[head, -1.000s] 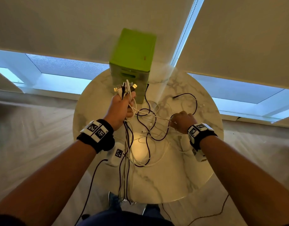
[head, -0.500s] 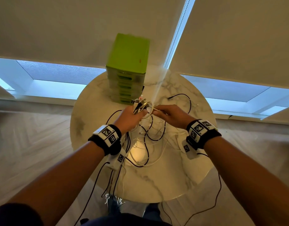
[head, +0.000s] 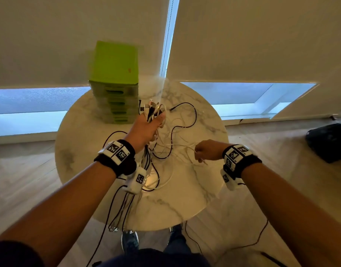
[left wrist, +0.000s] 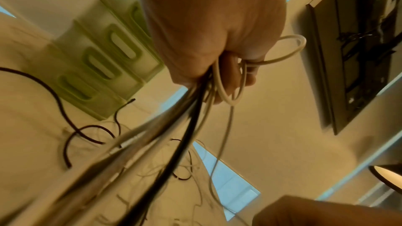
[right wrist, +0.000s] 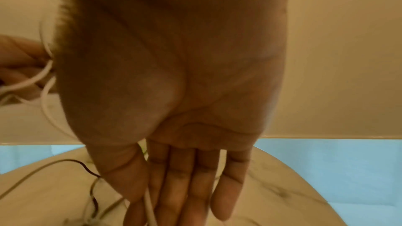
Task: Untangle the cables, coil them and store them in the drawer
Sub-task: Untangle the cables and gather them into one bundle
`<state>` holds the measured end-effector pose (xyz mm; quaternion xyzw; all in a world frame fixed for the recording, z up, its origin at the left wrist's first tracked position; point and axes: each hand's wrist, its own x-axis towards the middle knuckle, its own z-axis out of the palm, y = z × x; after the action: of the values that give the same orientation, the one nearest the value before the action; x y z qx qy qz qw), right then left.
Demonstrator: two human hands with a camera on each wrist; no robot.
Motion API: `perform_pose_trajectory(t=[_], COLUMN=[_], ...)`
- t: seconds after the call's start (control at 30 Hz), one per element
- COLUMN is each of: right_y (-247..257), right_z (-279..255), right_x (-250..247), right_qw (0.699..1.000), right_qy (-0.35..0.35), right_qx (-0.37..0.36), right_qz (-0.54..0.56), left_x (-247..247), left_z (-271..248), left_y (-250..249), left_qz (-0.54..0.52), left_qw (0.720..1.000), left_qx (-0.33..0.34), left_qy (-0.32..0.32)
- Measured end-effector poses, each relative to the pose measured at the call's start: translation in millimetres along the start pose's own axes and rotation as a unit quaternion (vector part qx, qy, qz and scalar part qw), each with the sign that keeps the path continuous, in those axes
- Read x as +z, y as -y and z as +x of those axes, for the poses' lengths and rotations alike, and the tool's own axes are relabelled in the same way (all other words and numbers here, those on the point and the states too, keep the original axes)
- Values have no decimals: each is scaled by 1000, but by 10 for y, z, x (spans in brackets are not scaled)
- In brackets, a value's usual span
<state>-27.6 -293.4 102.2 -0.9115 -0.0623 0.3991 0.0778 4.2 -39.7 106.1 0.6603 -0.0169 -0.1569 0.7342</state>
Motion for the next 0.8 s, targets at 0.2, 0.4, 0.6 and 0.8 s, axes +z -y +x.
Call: perform_pose_trajectory(t=[0.2,0.4,0.6,0.8], right_y=[-557,-727,-5,-410], right_z=[-453,-775,-878,-982], right_x=[792,1474,1246,1434], right_qw=[989,979,896,881], right_qy=[43,-58,-297,-299], right_qx=[124,149,-37,118], right_qz=[71,125,329,347], left_x=[416,922,1349,1416], left_z=[-99,-264,-374,-312], left_y=[44,178,370,412], left_qz=[42,67,122,134], left_qw=[995,984,969,969], left_qx=[19,24,32,20], left_qy=[86,164,213,207])
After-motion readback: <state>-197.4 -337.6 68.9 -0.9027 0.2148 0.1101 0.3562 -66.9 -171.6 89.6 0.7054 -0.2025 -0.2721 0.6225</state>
